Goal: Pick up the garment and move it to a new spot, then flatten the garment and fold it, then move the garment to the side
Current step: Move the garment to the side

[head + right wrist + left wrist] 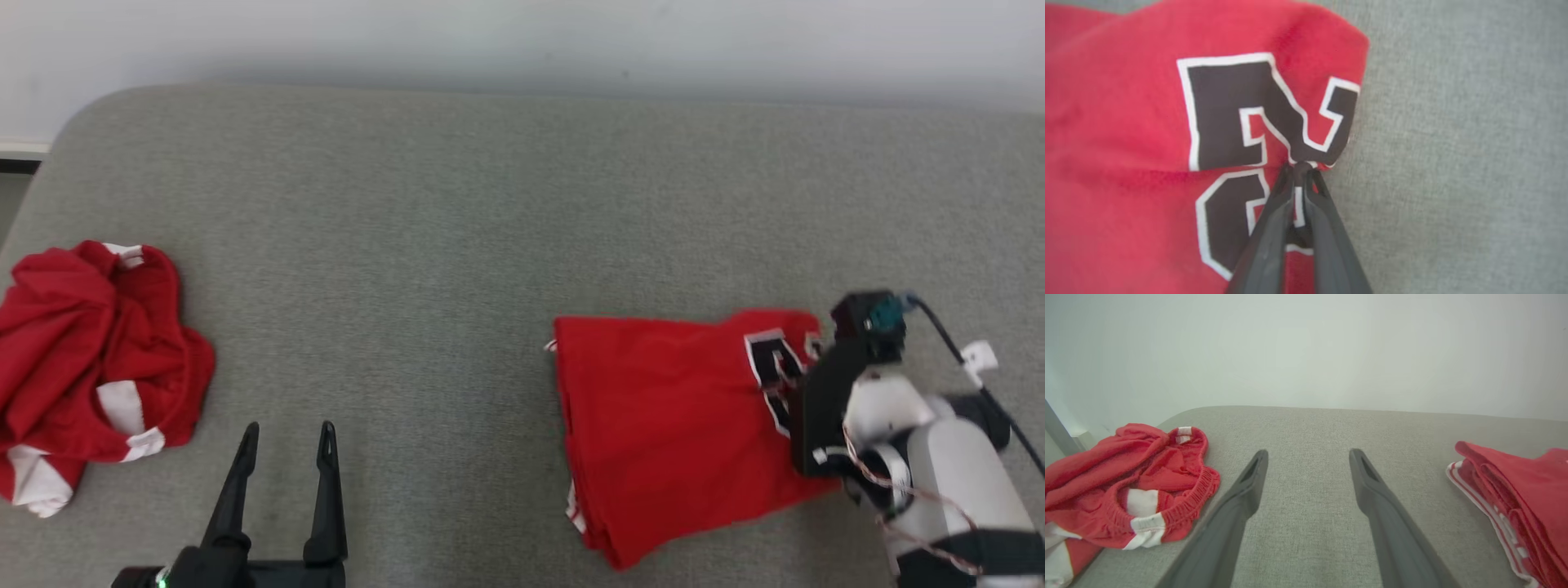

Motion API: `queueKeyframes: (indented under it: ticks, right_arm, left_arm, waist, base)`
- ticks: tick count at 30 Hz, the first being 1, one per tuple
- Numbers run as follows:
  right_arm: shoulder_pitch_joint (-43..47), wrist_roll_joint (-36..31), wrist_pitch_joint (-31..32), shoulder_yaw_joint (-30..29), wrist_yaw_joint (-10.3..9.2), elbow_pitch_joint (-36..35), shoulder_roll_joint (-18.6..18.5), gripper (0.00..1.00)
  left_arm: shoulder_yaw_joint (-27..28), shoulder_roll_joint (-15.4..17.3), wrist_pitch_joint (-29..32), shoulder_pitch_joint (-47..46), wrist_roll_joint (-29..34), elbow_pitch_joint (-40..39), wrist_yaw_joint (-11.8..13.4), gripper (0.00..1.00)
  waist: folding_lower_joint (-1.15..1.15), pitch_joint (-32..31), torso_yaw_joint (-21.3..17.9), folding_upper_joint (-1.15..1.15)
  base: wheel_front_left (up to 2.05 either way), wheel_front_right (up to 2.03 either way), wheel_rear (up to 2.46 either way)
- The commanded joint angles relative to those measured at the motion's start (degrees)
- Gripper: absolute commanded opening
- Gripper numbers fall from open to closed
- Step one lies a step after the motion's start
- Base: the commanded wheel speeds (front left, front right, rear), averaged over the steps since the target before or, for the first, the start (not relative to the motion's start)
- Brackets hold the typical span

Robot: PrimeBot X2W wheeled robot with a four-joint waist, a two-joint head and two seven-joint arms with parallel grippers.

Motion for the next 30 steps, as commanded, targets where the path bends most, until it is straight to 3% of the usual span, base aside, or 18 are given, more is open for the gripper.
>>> queueKeyframes:
  ticks: [1,10,18,24,30]
  right_arm:
    - [-2.7,0.3,-1.8,1.1,-0.15,0.9,-1.2,0.0]
    - [-14.3,0.1,-5.0,7.4,-0.14,6.0,-7.5,0.0]
    - [-22.5,-3.0,-9.4,6.9,-0.14,8.1,-18.3,0.0]
    - [-26.0,-5.3,-14.9,4.5,-0.14,11.0,-24.1,0.0]
    - [-28.4,-7.3,-21.3,2.3,-0.14,14.1,-26.7,0.0]
  left_arm:
    - [0.2,0.0,-0.2,-1.0,0.4,-0.7,0.1,1.0]
    - [0.5,0.0,-0.2,-5.2,2.7,-4.8,-1.3,1.0]
    - [-0.2,1.9,-0.2,-11.3,5.2,-10.1,-3.5,1.0]
    - [-1.9,3.9,-0.2,-14.3,6.1,-12.2,-4.4,1.0]
    - [-2.9,5.5,-0.2,-15.6,6.5,-14.2,-4.6,1.0]
  waist:
    - [0.01,2.1,-2.8,0.0]
    - [0.01,8.6,-12.0,0.0]
    - [0.01,18.2,-18.9,0.0]
    - [0.01,23.1,-21.1,0.0]
    - [0.01,26.2,-22.2,0.0]
  base:
    - [0.0,0.0,0.0]
    - [0.0,0.0,0.0]
    - [0.0,0.0,0.0]
    - [0.0,0.0,0.0]
    - [0.0,0.0,0.0]
